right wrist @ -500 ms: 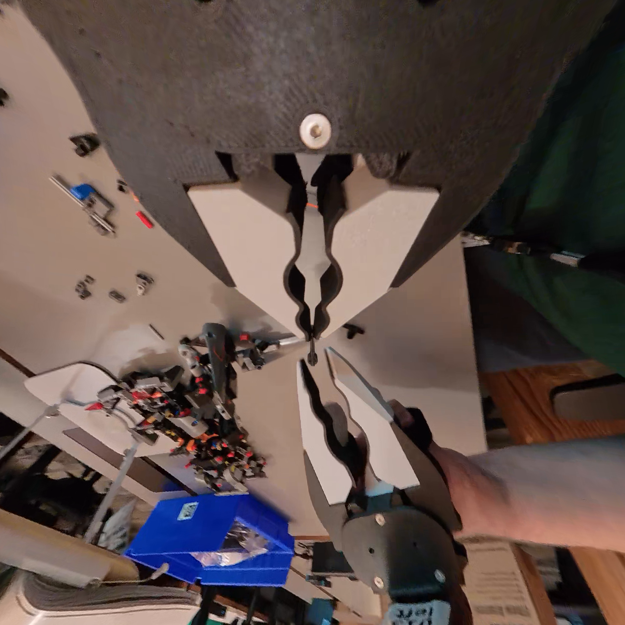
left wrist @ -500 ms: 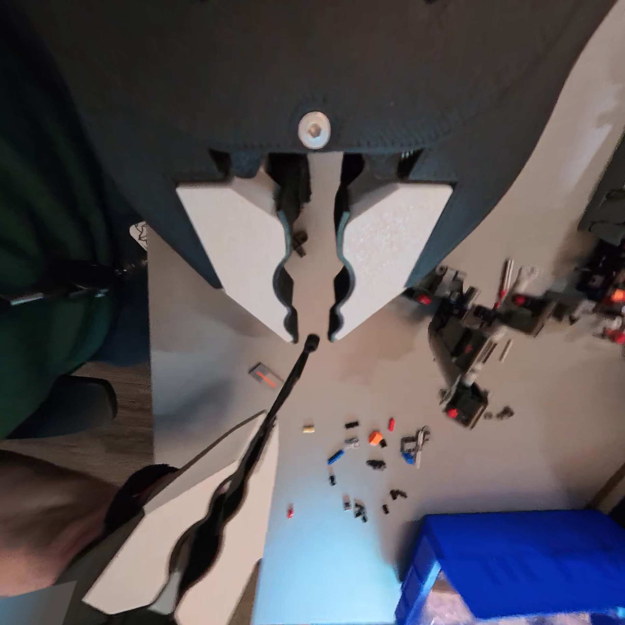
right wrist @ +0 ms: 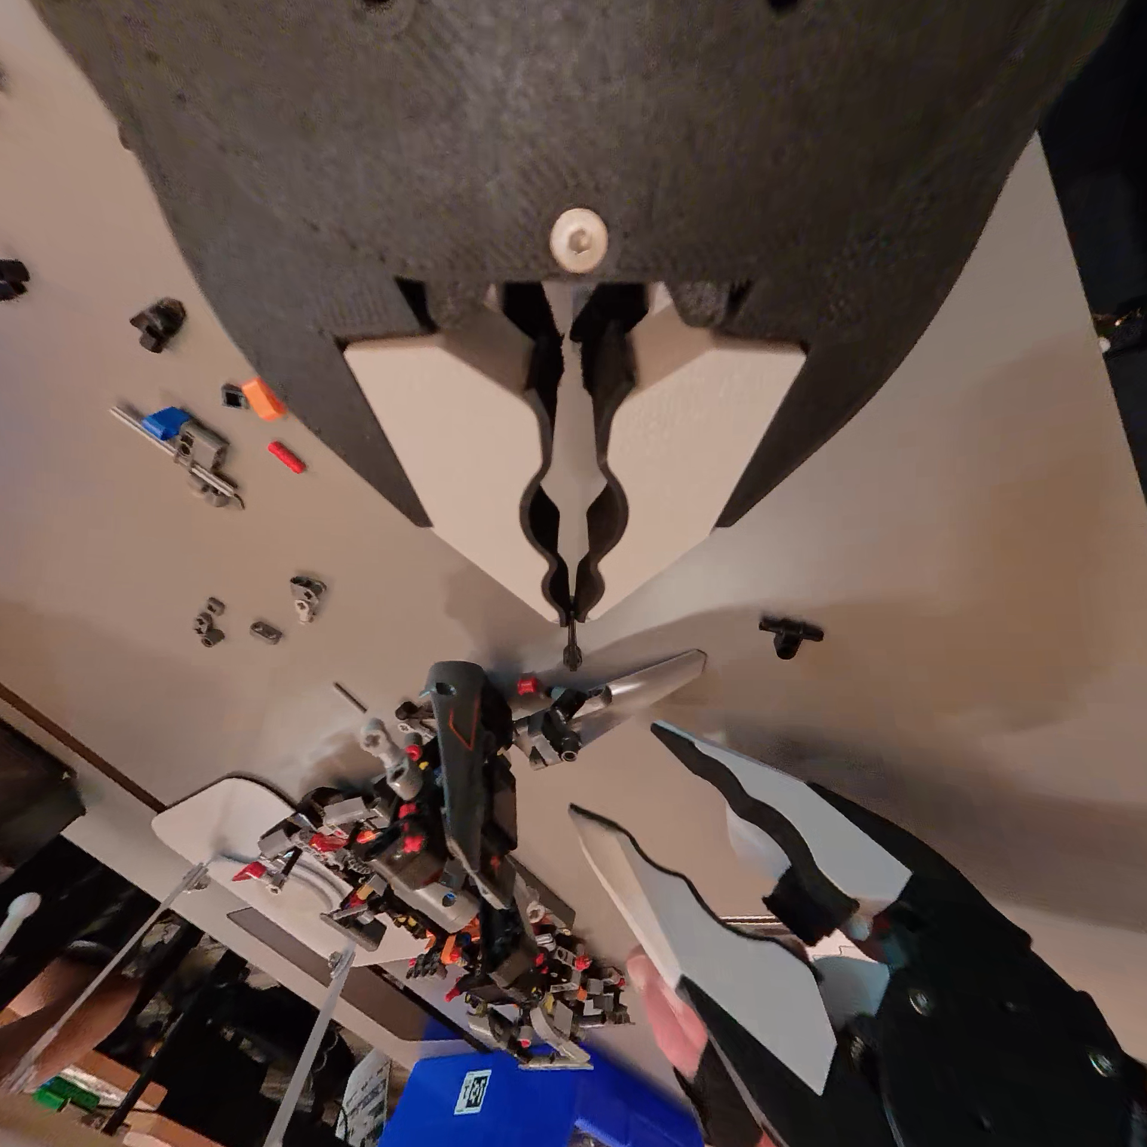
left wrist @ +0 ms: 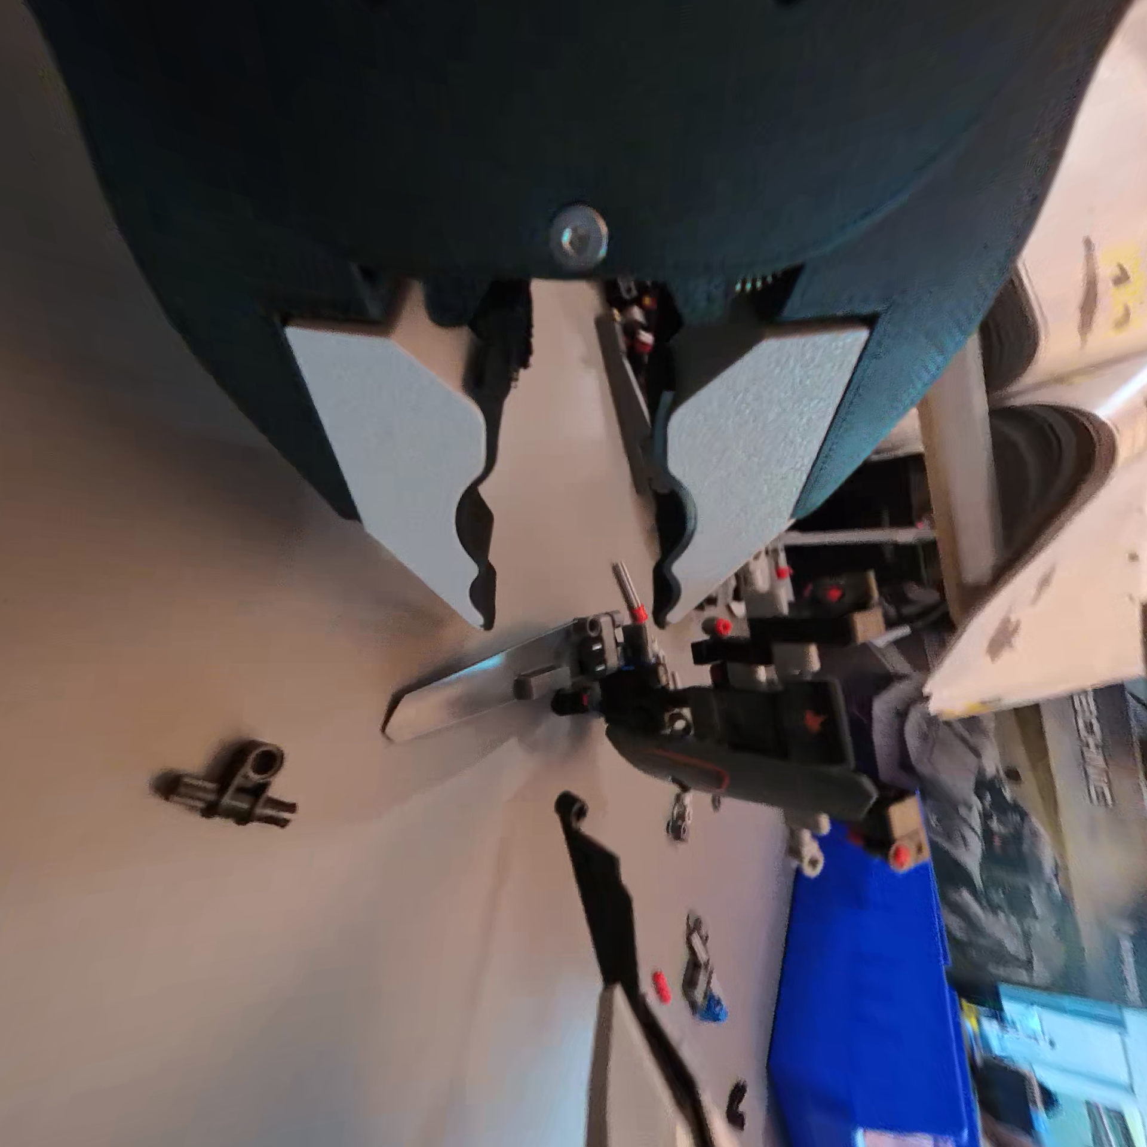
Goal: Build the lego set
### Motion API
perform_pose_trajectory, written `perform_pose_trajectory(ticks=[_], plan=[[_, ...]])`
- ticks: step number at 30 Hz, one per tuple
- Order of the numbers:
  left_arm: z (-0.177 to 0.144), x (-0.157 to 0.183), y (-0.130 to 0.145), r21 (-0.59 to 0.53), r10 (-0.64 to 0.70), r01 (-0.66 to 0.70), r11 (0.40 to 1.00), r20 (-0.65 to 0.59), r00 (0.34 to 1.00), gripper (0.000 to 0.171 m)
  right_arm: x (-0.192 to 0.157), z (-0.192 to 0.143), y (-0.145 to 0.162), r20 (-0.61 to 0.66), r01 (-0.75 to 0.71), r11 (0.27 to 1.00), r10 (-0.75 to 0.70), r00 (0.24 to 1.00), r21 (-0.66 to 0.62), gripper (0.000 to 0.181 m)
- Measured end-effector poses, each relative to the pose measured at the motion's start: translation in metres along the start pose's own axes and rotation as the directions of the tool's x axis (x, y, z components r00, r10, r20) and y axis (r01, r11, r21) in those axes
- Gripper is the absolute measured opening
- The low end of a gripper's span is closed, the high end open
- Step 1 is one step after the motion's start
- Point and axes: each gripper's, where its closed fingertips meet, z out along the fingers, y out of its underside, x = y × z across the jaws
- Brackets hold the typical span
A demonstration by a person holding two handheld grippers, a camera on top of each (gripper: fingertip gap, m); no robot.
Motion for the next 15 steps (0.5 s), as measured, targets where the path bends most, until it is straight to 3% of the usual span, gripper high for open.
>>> perform_pose_trajectory(ticks=[6,15], plan=[[0.013,0.010,-0.001,0.052,0.215,-0.216,0.975,0.023,0.976,0.031,0.001,0.014,0.002,-0.025,-0.008,0.999,0.007,1.000,-0.036,0.000],[0.028,0.012,-0.001,0.104,0.236,-0.237,0.966,0.025,0.972,0.009,0.011,0.023,0.006,-0.042,-0.059,0.997,0.056,0.998,-0.057,0.000]])
